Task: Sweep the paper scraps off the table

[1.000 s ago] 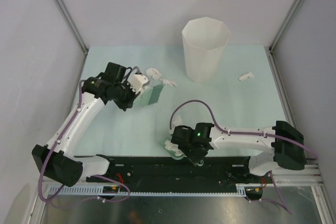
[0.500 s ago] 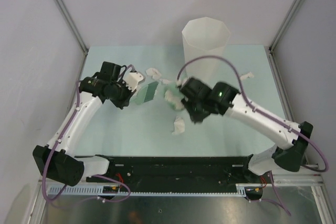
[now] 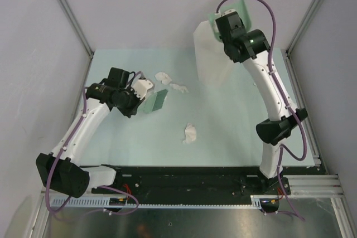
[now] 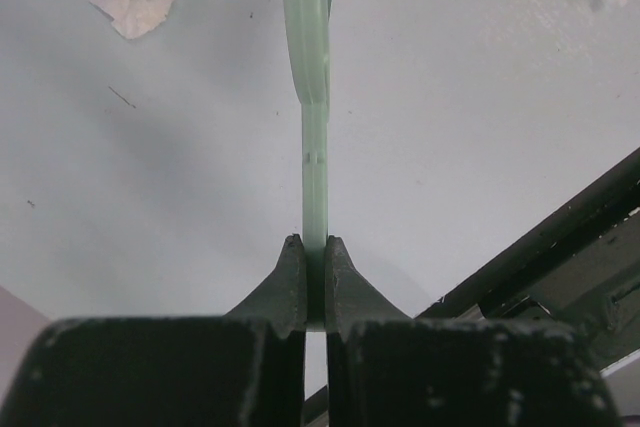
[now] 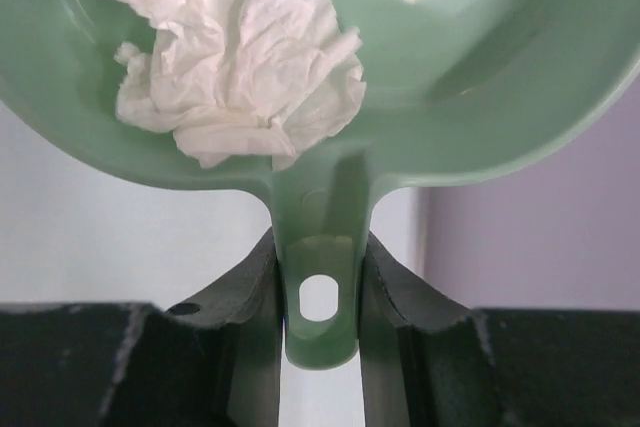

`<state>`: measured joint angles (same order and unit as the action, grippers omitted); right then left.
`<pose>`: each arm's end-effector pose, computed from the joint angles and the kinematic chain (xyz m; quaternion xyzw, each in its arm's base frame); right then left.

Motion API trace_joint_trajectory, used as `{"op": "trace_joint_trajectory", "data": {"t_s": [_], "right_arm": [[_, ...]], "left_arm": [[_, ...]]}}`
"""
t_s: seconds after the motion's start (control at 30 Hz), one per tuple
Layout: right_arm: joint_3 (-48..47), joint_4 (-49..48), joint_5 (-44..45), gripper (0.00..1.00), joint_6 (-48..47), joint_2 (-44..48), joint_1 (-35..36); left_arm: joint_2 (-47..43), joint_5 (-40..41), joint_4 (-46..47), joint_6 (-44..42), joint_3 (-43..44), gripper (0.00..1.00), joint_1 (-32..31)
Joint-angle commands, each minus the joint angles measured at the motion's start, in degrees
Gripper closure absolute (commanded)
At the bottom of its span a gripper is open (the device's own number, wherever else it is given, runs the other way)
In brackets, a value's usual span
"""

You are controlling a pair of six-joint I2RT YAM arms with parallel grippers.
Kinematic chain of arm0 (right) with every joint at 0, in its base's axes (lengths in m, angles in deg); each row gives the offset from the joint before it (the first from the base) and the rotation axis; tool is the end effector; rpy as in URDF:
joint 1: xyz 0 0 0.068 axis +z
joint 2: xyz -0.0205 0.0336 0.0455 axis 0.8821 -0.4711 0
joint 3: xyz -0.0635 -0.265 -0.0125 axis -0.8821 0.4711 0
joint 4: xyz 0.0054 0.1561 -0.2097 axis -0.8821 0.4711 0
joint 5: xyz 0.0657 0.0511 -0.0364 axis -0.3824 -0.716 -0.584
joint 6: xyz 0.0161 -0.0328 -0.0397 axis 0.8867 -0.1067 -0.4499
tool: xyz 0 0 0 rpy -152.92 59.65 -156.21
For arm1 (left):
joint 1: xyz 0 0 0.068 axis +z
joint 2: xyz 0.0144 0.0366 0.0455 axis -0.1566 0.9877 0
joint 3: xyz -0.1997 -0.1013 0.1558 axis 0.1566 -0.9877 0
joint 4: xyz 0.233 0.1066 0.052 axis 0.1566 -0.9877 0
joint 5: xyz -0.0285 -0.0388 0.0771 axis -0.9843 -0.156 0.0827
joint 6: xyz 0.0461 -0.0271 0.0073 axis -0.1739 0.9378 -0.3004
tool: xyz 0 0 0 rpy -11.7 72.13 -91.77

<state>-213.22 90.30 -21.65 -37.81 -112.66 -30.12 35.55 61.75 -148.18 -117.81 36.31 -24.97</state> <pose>0.3207 0.1748 0.4661 -0.1558 0.8726 -0.1753 0.4285 0.2233 -0.0707 0.3230 0.3906 0.8842 -0.0627 0.2483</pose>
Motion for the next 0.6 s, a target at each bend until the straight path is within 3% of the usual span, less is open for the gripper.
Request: {"op": "trace_joint_trajectory", "data": {"t_s": [0.0,0.07,0.13,0.2,0.23,0.27,0.3,0.33,0.47,0.57], "right_arm": [[0.94,-9.34,18.6,1.0,-21.23,-0.18,-1.71],[6.13,-21.07,23.46,1.0,-28.82,0.96,-1.8],[13.13,-31.29,28.13,1.0,-42.7,3.77,-1.89],[20.52,-51.13,29.46,1.0,-54.64,6.75,-1.97],[24.73,-59.13,29.03,1.0,-69.49,10.16,-1.97],[34.61,-73.91,27.72,1.0,-76.69,12.11,-2.06],[38.36,-80.58,24.05,1.0,-82.85,13.52,-2.76],[41.53,-84.31,22.62,1.0,-92.66,14.41,-3.29],[46.81,-100.63,17.36,1.0,-106.06,14.5,-5.75],[50.69,-104.12,11.65,1.0,-113.29,15.99,-6.19]], "left_arm": [[-1.15,-0.02,1.73,-1.46,-0.56,1.0,0.5],[-0.8,-0.2,1.91,-1.29,-0.47,1.0,0.41],[-0.53,-0.37,1.91,-1.2,-0.56,1.0,0.41],[-0.44,-0.64,2.08,-1.2,-0.65,1.0,0.41],[-0.44,-0.73,2.17,-1.28,-0.73,1.0,0.41],[-0.53,-0.73,2.26,-1.29,-0.91,1.0,0.41],[-0.71,-0.73,2.35,-1.37,-1.17,1.0,0.41],[-0.88,-0.73,2.43,-1.46,-1.18,1.0,0.41],[-1.41,-0.64,2.43,-1.64,-1.7,1.0,0.41],[-1.67,-0.64,2.52,-1.72,-2.23,1.0,0.41]]}}
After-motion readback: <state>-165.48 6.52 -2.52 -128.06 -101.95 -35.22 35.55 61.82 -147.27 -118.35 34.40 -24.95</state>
